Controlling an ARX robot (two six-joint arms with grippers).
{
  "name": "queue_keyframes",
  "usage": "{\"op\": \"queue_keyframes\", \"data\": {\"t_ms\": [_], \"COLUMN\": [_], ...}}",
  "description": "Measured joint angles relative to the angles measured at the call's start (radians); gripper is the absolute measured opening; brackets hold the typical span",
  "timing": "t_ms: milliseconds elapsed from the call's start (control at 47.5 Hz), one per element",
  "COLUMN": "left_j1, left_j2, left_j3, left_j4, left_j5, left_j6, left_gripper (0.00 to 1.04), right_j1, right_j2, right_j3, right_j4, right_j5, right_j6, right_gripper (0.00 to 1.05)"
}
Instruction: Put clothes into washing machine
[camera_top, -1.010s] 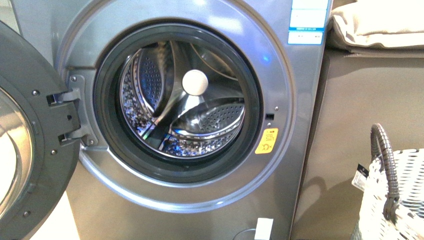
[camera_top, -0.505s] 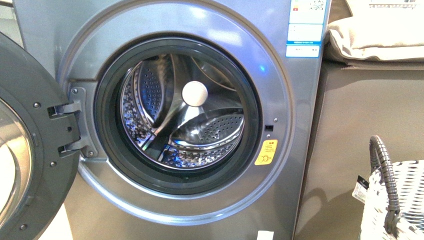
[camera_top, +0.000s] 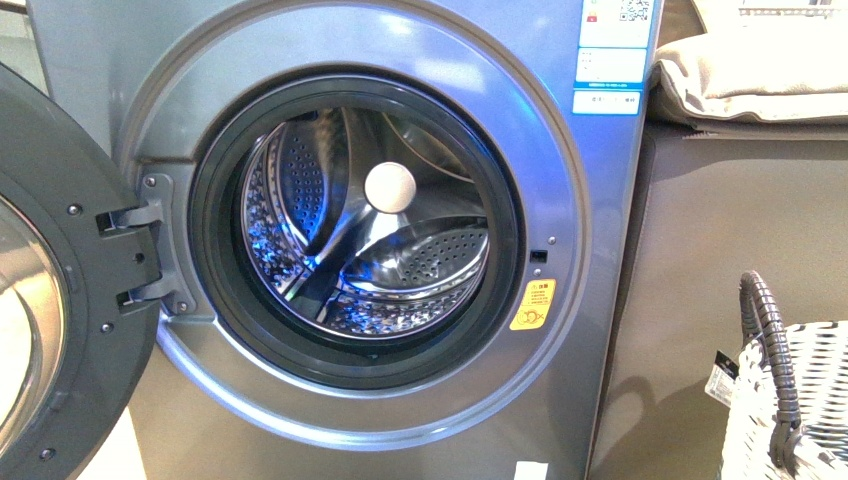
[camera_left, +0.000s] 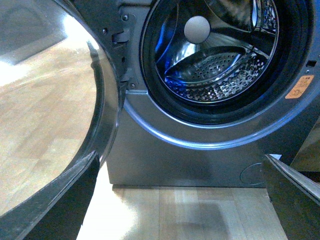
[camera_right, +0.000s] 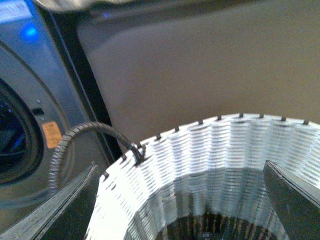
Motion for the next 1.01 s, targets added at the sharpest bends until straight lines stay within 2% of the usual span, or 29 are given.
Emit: {"op": "queue_keyframes", "data": {"t_ms": [189,274,526,715,1010], "left_j1": [0.000,0.000,0.000,0.000,0.000], "left_j2": [0.000,0.000,0.000,0.000,0.000], "left_j3": [0.000,0.000,0.000,0.000,0.000], "left_j4": [0.000,0.000,0.000,0.000,0.000], "left_j5": [0.000,0.000,0.000,0.000,0.000], "left_j6": [0.000,0.000,0.000,0.000,0.000], "left_gripper": [0.98,0.98,0.98,0.98,0.98], "right_j1": [0.054,0.085,0.124,0.117,0.076], "right_j2": [0.357,0.615,1.137,1.454,1.670], "right_j3": [0.104,0.196,0.449,0.679,0.812], "right_j4": [0.035,0.084,0.103,0.019,0.004], "right_j5": [0.102,0.187,0.328,0.352,0.356], "right_j6": [-0.040,-0.064,-0.074,-0.035,-0.033], "right_gripper": [0.97,0.97,0.97,0.97,0.97]}}
